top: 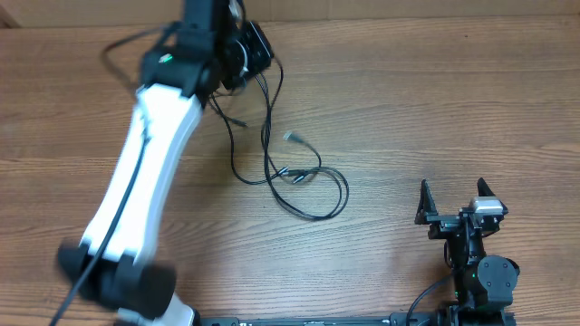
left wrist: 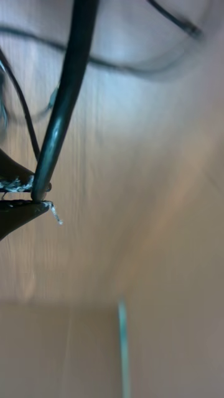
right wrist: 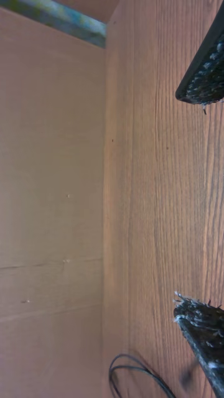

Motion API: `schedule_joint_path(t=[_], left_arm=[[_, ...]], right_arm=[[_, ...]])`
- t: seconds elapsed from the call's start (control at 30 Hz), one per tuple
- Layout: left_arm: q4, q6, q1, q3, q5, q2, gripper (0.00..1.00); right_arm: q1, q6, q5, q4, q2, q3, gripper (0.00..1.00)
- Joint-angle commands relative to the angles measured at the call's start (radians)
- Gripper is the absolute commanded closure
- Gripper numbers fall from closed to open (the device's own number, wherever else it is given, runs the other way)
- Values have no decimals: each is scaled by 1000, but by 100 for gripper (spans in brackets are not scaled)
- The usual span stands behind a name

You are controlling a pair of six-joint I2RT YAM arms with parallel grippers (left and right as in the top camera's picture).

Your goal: Untangle cables

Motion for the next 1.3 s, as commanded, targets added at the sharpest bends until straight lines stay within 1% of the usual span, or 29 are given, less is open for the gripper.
schedule_joint_path(t=[0.0, 0.13, 0.37, 0.47, 0.5, 0.53, 0.6, 0.63, 0.7, 0.77, 0.8, 0.9, 0.97, 1.0, 1.03, 1.07, 1.1, 1.13, 1.17, 1.2, 1.27], left_arm=[[33, 71, -29, 29, 33, -148, 96], [64, 165, -57, 29, 34, -264, 96], [110, 248, -113, 29, 46, -362, 96], [40, 414, -139, 29, 89, -365, 96], [-3, 452, -146, 27, 82, -364, 96], [-85, 502, -155, 21, 40, -357, 96], [-195, 506, -157, 14, -62, -341, 96], [-254, 489, -157, 13, -137, -328, 96], [-354, 426, -155, 13, -280, -303, 96], [-433, 375, -155, 13, -378, -280, 96], [-460, 360, -155, 13, -398, -271, 96], [-515, 361, -155, 13, -405, -244, 96], [-542, 360, -155, 13, -434, -222, 96], [-550, 360, -155, 13, -455, -211, 91], [-555, 360, -155, 13, -474, -199, 74], [-556, 361, -155, 13, -490, -185, 64], [-568, 361, -155, 13, -500, -149, 51], [-579, 360, -155, 13, -497, -130, 35], [-596, 360, -155, 13, -490, -111, 6], [-620, 361, -155, 13, -484, -90, 0], [-663, 360, -155, 13, -484, -48, 0]], right_arm=[[-1, 6, -2, 6, -10, -10, 0], [-1, 6, -2, 6, -10, -10, 0], [-1, 6, -2, 6, -10, -10, 0], [-1, 6, -2, 6, -10, -10, 0], [-1, 6, -2, 6, -10, -10, 0], [-1, 6, -2, 6, -10, -10, 0], [-1, 6, -2, 6, -10, -10, 0], [-1, 6, -2, 6, -10, -10, 0], [-1, 6, -2, 6, -10, -10, 0], [-1, 6, -2, 6, -10, -10, 0], [-1, 6, -2, 6, -10, -10, 0], [-1, 6, -2, 6, -10, -10, 0], [-1, 6, -2, 6, -10, -10, 0], [-1, 6, -2, 6, -10, -10, 0], [-1, 6, -2, 6, -10, -10, 0], [-1, 6, -2, 6, -10, -10, 0], [-1, 6, -2, 6, -10, -10, 0], [-1, 6, -2, 6, -10, -10, 0], [-1, 6, -2, 6, -10, -10, 0], [-1, 6, -2, 6, -10, -10, 0], [-1, 6, -2, 6, -10, -10, 0]])
